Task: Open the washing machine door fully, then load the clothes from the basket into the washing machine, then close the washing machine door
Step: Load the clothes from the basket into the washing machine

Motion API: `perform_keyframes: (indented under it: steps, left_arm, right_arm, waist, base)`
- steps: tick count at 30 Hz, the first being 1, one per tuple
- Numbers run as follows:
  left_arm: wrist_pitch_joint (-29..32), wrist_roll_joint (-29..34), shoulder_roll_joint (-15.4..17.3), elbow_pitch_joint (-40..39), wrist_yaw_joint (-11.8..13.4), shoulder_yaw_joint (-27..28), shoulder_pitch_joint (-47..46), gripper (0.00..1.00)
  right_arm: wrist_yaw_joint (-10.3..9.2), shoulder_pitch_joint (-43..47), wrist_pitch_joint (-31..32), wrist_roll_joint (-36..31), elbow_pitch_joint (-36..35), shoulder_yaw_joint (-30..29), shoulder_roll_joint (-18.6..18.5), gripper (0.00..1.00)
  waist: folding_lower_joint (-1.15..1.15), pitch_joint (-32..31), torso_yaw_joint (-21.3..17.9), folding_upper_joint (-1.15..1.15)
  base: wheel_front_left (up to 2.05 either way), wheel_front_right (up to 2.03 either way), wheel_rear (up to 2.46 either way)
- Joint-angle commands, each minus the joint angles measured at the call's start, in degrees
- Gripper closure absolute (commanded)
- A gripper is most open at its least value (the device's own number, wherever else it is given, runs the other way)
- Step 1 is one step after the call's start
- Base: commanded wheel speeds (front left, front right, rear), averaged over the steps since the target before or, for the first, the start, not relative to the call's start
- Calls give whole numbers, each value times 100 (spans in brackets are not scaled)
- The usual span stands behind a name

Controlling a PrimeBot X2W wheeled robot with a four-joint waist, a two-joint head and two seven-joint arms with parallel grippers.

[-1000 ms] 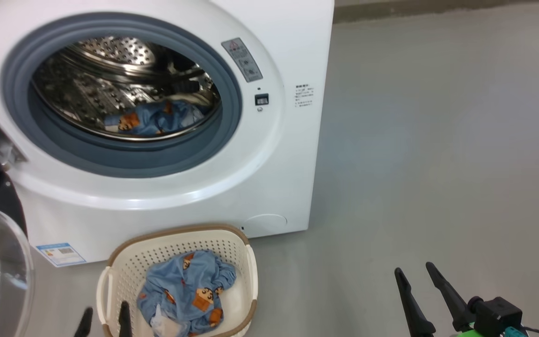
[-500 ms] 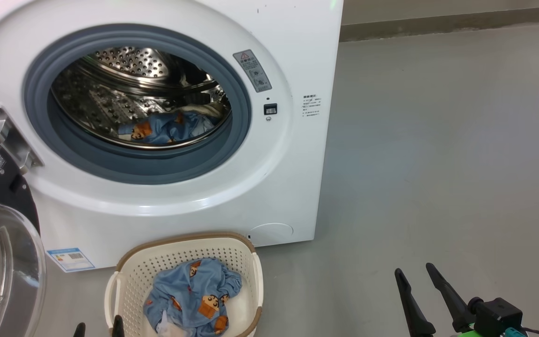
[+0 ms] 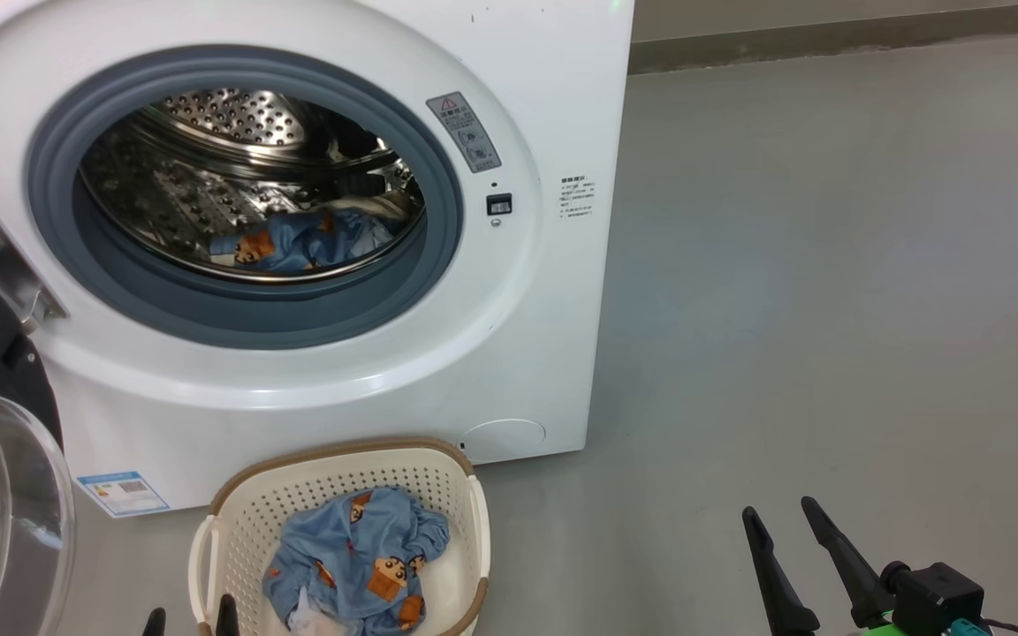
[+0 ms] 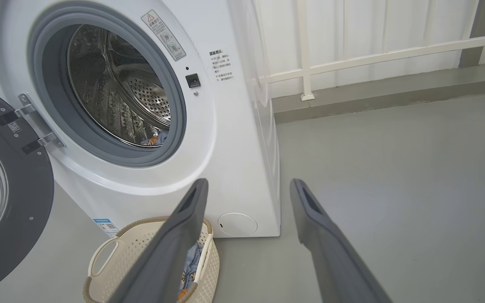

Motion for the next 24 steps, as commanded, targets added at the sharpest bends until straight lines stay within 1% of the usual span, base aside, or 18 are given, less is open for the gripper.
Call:
perform_keyframes:
  steps: [1,13,24]
  left_arm:
    - [-37,-8,51,-147,42,172,-145,0]
    - [-37,27,51,-169,56,127,-163,0]
    - [-37,86,51,-110,-34,82,-221,0]
  right_arm:
    - [52,-30,-28,-30,-143,137,-37,0]
    - [52,-50,-28,-23,-141,155,-38,0]
    - [52,-79,-28,-26,-149,191,-39,0]
  waist:
    - [0,1,-3,0]
    - [0,19,-51,0]
    - [0,138,-141,0]
  base:
    - [0,0,0]
    - [0,0,0]
    - [0,0,0]
